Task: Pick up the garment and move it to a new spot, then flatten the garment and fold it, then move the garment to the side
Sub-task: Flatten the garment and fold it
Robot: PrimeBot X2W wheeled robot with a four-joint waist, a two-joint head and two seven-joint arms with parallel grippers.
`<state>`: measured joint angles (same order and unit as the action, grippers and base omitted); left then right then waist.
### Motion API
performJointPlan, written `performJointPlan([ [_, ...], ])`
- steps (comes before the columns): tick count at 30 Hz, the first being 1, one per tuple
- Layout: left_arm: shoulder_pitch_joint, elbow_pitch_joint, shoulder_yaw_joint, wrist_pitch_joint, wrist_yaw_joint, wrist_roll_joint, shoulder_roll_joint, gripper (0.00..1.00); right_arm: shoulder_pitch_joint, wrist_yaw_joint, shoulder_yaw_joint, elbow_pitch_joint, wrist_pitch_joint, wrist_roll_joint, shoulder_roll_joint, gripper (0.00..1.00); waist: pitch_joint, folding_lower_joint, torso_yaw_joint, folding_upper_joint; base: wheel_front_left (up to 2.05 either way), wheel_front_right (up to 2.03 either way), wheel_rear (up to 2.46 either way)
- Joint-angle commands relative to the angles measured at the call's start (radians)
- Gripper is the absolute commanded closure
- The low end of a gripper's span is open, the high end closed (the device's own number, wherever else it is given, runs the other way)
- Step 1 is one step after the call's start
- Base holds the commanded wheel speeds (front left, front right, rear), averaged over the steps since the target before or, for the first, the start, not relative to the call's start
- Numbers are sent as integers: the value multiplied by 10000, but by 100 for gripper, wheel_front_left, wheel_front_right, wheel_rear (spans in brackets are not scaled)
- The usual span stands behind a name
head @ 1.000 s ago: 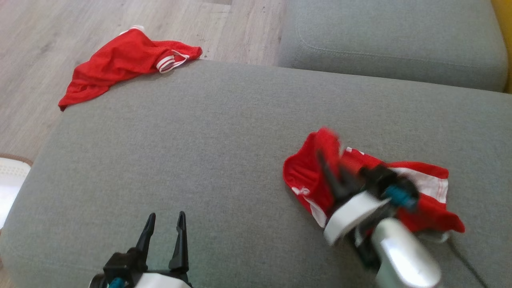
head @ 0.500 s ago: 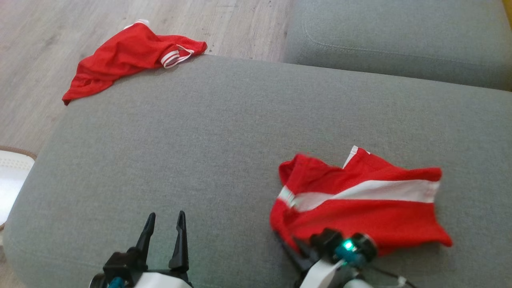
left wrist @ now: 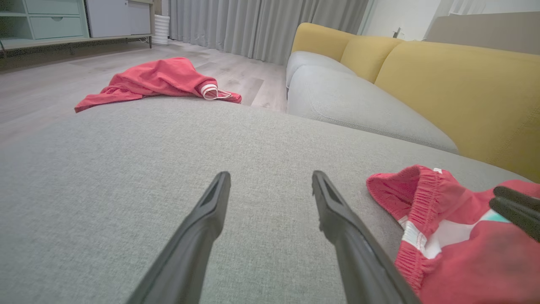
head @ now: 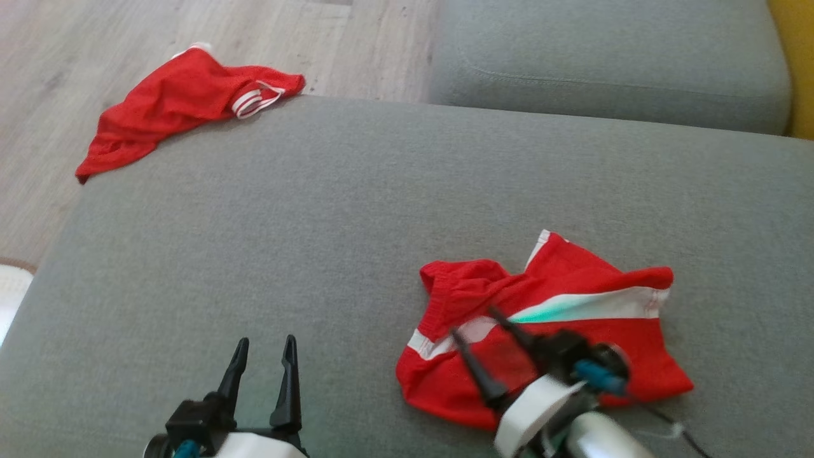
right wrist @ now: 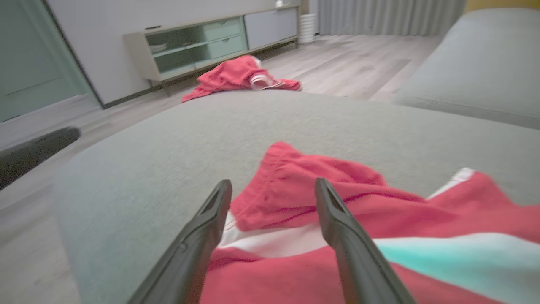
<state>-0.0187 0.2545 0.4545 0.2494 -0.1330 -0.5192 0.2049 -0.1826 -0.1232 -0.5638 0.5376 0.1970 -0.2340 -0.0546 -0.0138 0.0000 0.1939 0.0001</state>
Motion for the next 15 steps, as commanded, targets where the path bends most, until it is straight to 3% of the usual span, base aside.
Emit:
performJointPlan([
  [1, 643, -292, -261, 121, -19, 26, 5, 0, -225, -75, 125, -398, 170, 95, 44, 0, -62, 0, -105, -1, 0, 0, 0],
  [15, 517, -248, -122, 110, -20, -34, -18, 0, 1141, -75, 4227, -1884, 490, 1168, 44, 0, -546, 0, -777, -1, 0, 0, 0],
])
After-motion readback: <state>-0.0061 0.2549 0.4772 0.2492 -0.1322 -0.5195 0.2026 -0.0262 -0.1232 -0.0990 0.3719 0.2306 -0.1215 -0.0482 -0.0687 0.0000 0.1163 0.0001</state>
